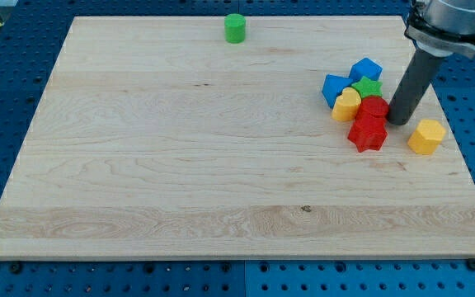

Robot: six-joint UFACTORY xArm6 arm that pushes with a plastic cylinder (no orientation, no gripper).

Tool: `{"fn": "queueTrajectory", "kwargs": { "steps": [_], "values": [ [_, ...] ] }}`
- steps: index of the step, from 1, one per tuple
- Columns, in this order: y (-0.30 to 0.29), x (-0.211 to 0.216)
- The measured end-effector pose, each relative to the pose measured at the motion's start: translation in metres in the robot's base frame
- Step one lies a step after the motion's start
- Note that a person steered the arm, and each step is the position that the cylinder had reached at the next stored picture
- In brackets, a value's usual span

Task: Push the green star and blue triangle a bit left

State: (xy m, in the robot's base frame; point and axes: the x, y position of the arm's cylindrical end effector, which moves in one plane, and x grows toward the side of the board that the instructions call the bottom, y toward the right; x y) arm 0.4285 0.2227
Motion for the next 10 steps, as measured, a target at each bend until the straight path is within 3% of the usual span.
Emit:
{"fn": "queueTrajectory", "kwargs": {
  "steps": [3, 5, 10],
  "values": [
    [-0.042, 0.006],
    [0.0, 0.008],
    [-0.006, -0.012]
  ]
}}
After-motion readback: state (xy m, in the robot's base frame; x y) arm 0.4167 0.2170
